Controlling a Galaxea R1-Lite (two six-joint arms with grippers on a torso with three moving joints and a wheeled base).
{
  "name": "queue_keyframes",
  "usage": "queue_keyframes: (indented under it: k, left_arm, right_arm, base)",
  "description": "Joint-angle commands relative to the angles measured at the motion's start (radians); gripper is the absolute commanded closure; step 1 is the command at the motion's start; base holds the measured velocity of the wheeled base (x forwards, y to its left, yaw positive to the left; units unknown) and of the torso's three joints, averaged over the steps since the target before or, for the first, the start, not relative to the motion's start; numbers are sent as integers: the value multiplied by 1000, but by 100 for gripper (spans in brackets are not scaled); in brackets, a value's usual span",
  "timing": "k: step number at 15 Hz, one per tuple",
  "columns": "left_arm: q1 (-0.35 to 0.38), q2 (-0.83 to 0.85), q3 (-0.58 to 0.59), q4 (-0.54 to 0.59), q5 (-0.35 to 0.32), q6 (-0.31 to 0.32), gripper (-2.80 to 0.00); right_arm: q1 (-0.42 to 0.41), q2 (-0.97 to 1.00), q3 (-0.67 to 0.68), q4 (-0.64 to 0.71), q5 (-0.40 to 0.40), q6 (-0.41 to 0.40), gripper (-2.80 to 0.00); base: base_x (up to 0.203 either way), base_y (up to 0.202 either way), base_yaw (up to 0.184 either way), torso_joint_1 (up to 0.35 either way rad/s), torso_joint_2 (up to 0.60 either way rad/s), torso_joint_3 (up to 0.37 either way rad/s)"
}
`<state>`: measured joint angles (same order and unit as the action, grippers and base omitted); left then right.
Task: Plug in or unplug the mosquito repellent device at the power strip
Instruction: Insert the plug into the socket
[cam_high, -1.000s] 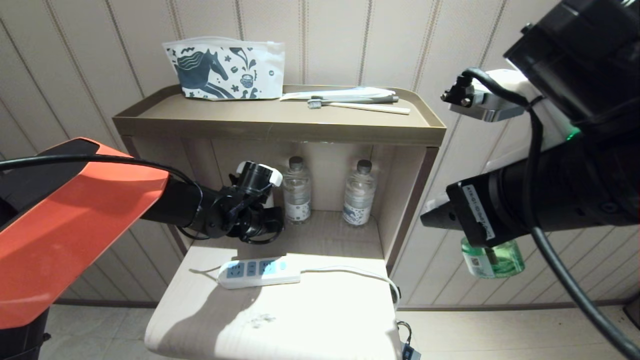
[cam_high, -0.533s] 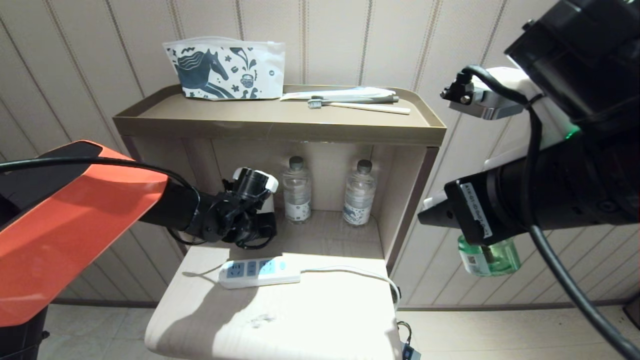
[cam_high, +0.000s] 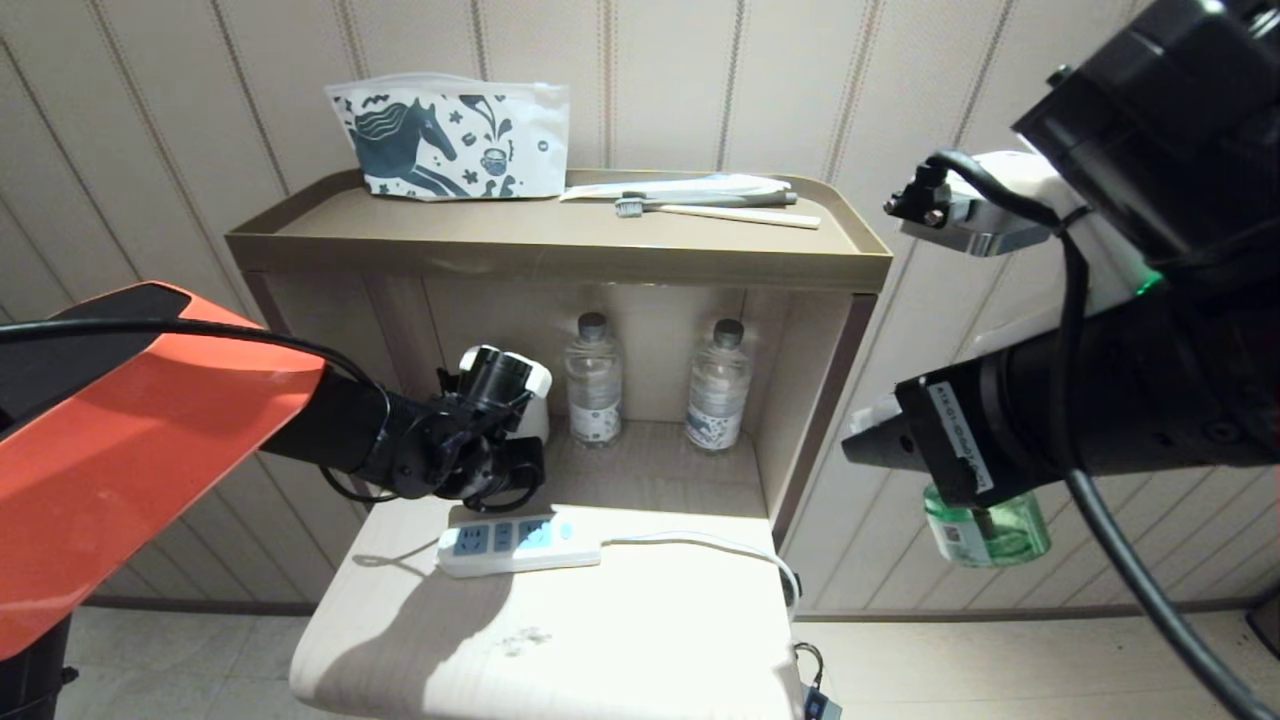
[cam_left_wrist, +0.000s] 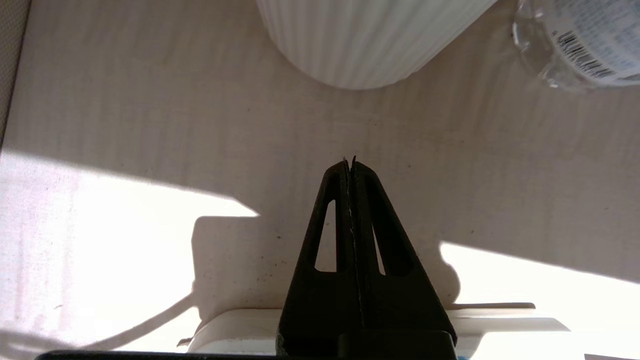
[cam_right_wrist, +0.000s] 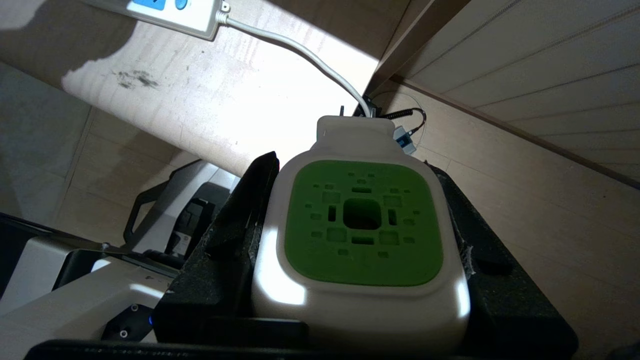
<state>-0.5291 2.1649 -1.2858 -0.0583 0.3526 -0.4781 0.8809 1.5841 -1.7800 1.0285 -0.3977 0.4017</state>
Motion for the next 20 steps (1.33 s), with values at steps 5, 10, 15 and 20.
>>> queue_keyframes:
  k: [5,10,15,20]
  left_arm:
    - [1,-45,-7,-17,3,-8,0]
    - [12,14,6,-76,136,-5,0]
    - [11,40,66,-113,140,-10,0]
    - [-14,-2,165,-123,145,-8,0]
  right_arm:
    - [1,-19,15,5,0,0,0]
    - [4,-30,12,5,6,-17,0]
    - [9,-24,-1,7,5,-18,0]
    - [12,-12,-12,5,5,-16,0]
  base:
    - [0,0,0,0,0,0]
    - [0,0,0,0,0,0]
    - [0,0,0,0,0,0]
    - [0,0,0,0,0,0]
